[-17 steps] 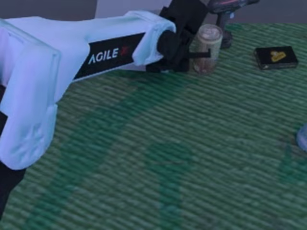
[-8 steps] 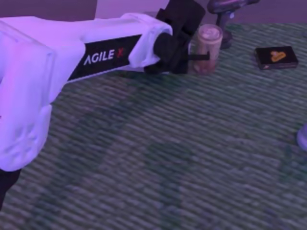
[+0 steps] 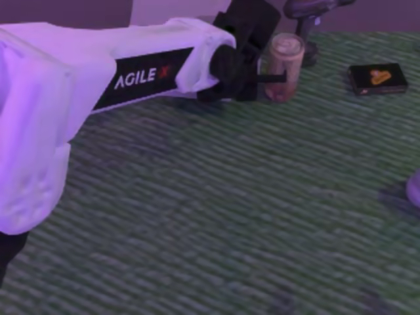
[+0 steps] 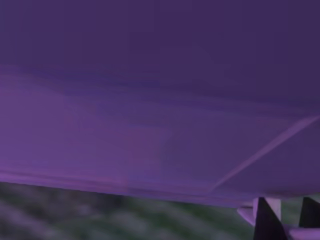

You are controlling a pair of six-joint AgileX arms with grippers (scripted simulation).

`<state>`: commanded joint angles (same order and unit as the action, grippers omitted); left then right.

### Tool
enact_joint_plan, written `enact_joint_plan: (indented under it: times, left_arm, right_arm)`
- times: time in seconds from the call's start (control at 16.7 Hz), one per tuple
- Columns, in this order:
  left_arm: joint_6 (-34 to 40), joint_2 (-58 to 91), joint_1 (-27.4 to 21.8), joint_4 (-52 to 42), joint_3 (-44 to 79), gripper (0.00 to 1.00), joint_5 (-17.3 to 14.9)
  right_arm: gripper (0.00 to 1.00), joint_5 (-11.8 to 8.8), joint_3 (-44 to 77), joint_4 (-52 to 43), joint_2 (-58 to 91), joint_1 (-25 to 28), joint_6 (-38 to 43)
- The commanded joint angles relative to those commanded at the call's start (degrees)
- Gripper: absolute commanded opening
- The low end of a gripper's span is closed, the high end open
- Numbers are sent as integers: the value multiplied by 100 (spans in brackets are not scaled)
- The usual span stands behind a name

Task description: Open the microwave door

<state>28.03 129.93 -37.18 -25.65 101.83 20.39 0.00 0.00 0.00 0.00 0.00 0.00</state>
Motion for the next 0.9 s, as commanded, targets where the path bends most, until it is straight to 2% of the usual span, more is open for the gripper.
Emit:
enact_joint_plan:
  times: [0.9]
  left_arm:
    - [-118, -62, -35, 93, -180, 0, -84]
  right_arm:
    - [100, 0, 0, 0, 0, 0, 0]
